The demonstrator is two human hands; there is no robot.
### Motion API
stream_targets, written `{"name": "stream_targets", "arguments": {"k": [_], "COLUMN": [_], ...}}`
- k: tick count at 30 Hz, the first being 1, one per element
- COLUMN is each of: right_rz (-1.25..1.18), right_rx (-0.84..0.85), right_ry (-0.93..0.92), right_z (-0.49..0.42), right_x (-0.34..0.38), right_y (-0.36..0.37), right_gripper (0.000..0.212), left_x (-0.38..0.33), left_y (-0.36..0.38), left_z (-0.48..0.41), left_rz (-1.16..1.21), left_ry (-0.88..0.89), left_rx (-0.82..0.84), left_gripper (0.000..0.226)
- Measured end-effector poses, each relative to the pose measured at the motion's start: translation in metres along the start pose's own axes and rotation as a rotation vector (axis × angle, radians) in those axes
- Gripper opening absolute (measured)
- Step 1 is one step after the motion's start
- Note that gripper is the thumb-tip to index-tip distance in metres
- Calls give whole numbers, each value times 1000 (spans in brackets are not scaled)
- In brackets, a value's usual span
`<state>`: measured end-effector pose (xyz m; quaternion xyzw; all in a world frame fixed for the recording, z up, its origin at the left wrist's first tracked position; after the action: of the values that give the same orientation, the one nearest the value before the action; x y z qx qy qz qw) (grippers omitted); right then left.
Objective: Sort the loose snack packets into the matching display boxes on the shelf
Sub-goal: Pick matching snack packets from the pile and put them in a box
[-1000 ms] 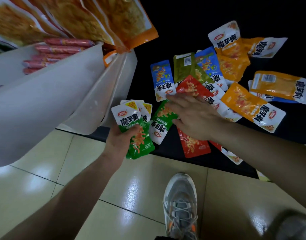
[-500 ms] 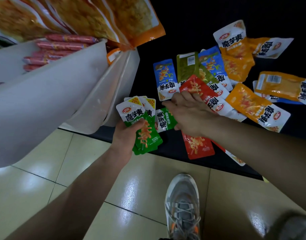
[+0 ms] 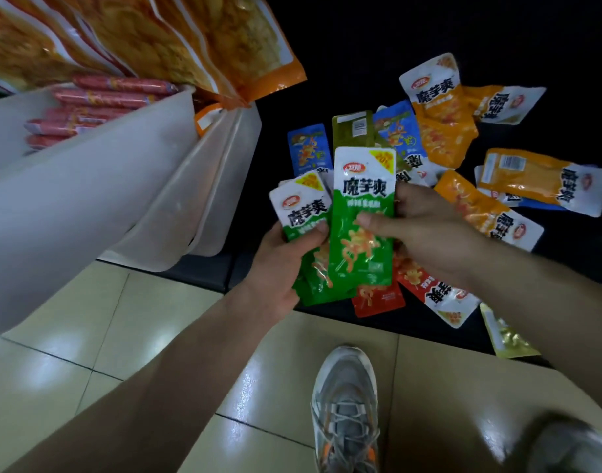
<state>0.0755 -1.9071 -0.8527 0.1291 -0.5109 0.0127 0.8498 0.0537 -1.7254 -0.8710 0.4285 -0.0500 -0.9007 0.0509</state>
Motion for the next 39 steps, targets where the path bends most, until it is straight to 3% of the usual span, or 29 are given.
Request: {"name": "stream_targets", "arguments": {"k": [6, 10, 14, 18, 23, 27, 34, 39], "right_rz": [-73, -112, -205, -208, -235, -263, -271, -363], "right_rx": [-93, -128, -152, -154, -267, -305, -310, -305], "right_ry": [8, 41, 14, -13, -55, -74, -104, -90], "right_z": [29, 44, 57, 70, 80, 89, 99, 99], "right_x": [-19, -26, -27, -32, -38, -40, -38, -39], "right_y": [-30, -53, -74, -93, -119, -132, -148, -152], "right_gripper": [40, 36, 38, 38, 30, 26, 38, 40], "left_x": [11, 15, 14, 18, 18, 17, 30, 29], "left_y": [45, 72, 90, 109, 129, 141, 158, 163], "left_z": [9, 9, 10, 9, 7, 6, 6, 5], "left_rz": [56, 60, -99, -245, -209, -338, -215, -359], "left_ry": [-47, -112, -20, 75, 26, 119, 1, 127], "left_rx": [132, 246, 197, 172, 210, 166, 188, 175], "left_gripper": [38, 54, 41, 55, 53, 56, 53, 49]}}
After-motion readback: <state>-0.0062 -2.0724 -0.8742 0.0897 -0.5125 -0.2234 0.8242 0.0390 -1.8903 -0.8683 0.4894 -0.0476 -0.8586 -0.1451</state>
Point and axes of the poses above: each hand's wrist, its own z-axis away from the middle knuckle, its own y-axis out of the palm, x = y × z, the point moved 4 cm from there along -z, towards the middle knuckle, and after that the axes turned 8 degrees about -z, right-handed, at the moved point
